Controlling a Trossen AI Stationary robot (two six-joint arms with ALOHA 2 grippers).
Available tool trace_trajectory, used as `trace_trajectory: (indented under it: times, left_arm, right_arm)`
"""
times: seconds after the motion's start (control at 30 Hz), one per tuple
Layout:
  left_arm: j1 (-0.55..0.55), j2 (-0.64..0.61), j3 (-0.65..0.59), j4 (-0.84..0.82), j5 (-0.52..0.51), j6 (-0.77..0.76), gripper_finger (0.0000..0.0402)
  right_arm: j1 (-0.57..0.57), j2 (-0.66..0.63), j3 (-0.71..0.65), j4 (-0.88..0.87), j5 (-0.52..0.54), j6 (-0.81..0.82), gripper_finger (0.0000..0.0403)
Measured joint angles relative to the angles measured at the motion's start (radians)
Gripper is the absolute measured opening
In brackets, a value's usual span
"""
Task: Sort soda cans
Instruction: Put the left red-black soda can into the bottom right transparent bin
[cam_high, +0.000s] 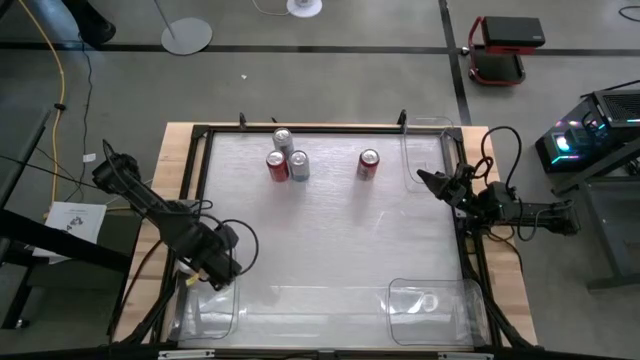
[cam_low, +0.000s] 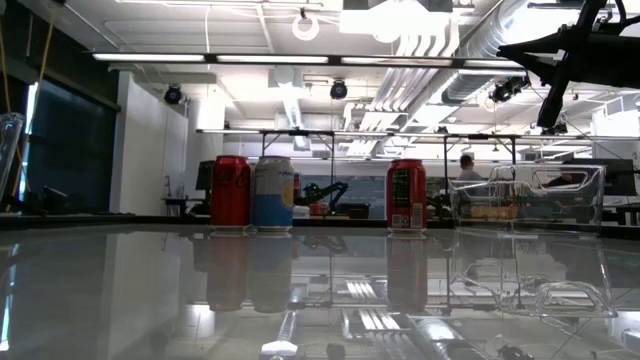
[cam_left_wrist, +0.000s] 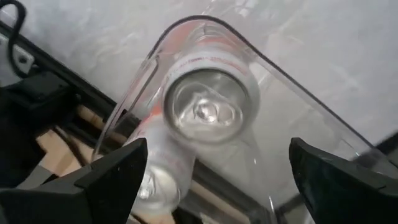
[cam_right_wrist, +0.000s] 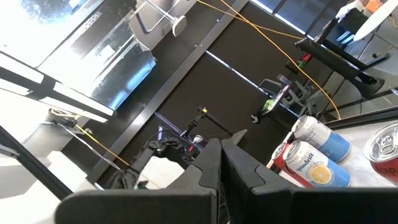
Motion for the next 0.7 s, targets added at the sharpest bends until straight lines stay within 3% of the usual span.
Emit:
trace_trajectory:
  times: [0.13,0.23,0.3,0.37,0.43,0.5,0.7]
  left_arm:
    - [0.0,0.0,0.133,-0.066,-0.009,-0.009,0.0367]
    - [0.0,0.0,0.239,-0.076,-0.097,-0.084,0.0367]
    - [0.0,-0.001,0.292,-0.067,-0.288,-0.206,0.0367]
    - [-0.001,-0.003,0.306,-0.024,-0.578,-0.297,0.0367]
    - [0.017,0.0,0.292,0.002,-0.842,-0.313,0.0367]
    - [0.07,0.002,0.251,0.03,-0.972,-0.245,0.0367]
    - [0.288,0.0,0.094,0.08,-1.011,0.015,0.0367]
  right_arm:
    - [0.0,0.0,0.0,0.0,-0.005,0.0,0.0]
    - [0.0,0.0,0.0,0.0,-0.031,0.0,0.0]
    - [0.0,0.0,0.0,0.004,-0.068,0.0,0.0]
    - [0.0,0.0,0.0,0.016,-0.11,0.0,0.0]
    - [0.0,0.0,0.0,0.045,-0.145,0.0,0.0]
    - [0.0,0.0,0.0,0.081,-0.164,0.0,0.0]
    - [0.0,0.0,0.001,0.168,-0.189,-0.026,0.0]
